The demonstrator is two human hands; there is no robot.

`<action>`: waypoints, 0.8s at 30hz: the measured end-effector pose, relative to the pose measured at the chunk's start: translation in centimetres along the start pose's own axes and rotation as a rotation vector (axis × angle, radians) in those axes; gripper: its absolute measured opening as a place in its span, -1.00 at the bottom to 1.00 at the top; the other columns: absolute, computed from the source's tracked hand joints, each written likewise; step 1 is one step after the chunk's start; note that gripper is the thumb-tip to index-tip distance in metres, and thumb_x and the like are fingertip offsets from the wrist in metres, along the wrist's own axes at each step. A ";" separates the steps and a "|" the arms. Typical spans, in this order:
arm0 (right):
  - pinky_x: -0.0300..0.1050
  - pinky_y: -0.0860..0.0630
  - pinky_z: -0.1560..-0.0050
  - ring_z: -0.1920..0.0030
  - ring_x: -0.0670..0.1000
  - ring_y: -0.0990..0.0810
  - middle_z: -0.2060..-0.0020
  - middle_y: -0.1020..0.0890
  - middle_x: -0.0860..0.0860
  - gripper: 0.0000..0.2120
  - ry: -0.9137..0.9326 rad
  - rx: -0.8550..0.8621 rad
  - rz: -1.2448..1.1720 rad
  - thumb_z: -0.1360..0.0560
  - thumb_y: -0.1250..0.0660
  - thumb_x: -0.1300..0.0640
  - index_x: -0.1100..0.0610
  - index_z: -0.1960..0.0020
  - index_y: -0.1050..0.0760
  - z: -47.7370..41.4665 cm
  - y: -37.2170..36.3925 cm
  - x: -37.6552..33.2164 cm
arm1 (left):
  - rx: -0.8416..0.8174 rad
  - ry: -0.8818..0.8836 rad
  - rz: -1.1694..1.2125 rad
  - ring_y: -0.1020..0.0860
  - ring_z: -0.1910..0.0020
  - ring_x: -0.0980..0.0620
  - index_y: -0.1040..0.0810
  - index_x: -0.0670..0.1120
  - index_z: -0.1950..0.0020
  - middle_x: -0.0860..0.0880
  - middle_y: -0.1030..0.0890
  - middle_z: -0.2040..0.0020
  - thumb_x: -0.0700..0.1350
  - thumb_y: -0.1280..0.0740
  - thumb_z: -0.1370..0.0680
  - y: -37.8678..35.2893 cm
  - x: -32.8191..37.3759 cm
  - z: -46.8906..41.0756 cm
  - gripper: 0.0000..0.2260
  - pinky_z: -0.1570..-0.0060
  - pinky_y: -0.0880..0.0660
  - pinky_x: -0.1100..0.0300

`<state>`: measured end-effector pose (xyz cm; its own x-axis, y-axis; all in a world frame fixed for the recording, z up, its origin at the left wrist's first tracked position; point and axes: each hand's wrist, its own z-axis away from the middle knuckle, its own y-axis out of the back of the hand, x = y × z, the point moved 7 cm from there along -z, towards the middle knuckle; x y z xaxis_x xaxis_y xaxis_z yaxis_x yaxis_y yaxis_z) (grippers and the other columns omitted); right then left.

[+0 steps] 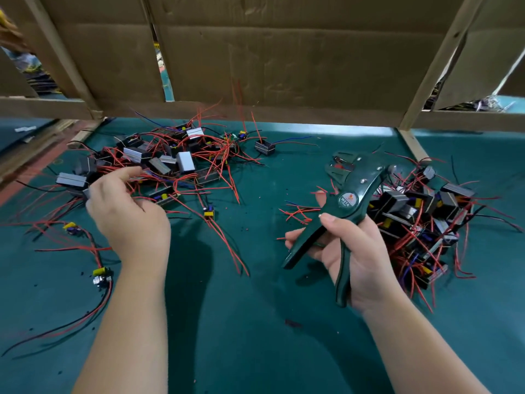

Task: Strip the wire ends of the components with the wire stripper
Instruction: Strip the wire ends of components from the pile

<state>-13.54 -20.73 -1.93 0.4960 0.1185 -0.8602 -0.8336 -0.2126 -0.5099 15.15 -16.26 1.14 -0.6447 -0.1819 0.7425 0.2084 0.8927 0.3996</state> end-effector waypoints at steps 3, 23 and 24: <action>0.20 -0.58 0.15 0.24 0.28 -0.64 -0.20 -0.62 0.11 -0.56 -0.030 -0.045 -0.033 -0.39 -0.26 0.22 0.20 -0.27 -0.42 0.2 -0.3 0.1 | -0.213 0.149 -0.295 -0.31 -0.34 -0.26 -0.42 -0.14 -0.40 -0.21 -0.40 -0.38 -0.35 -0.19 -0.49 -1.6 -2.0 -0.1 -0.53 -0.26 -0.30 -0.11; 0.21 -0.60 0.19 0.26 0.30 -0.60 0.14 -0.62 0.36 -0.43 -0.390 -0.127 -0.142 -0.35 -0.19 -0.02 0.32 -0.24 -0.42 1.2 -2.1 2.8 | -0.301 0.008 -0.453 -0.31 -0.22 -0.13 -0.58 0.10 -0.15 0.05 -0.56 -0.13 0.14 -0.38 -0.50 -3.4 -2.0 0.2 -0.74 -0.13 -0.13 -0.04; 0.23 -0.59 0.18 0.25 0.31 -0.60 0.13 -0.61 0.37 -0.44 -0.407 -0.124 -0.161 -0.36 -0.16 -0.02 0.32 -0.23 -0.42 1.3 -2.0 2.8 | -0.251 -0.021 -0.351 -0.34 -0.20 -0.07 -0.56 0.09 -0.13 0.12 -0.57 -0.05 0.12 -0.38 -0.50 -2.9 -1.4 0.2 -0.75 -0.15 -0.12 -0.01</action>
<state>-10.81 -18.76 -3.30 0.4604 0.5257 -0.7154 -0.7057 -0.2722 -0.6542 15.31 -18.55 -1.19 -0.7229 -0.4457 0.5280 0.1444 0.6498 0.7463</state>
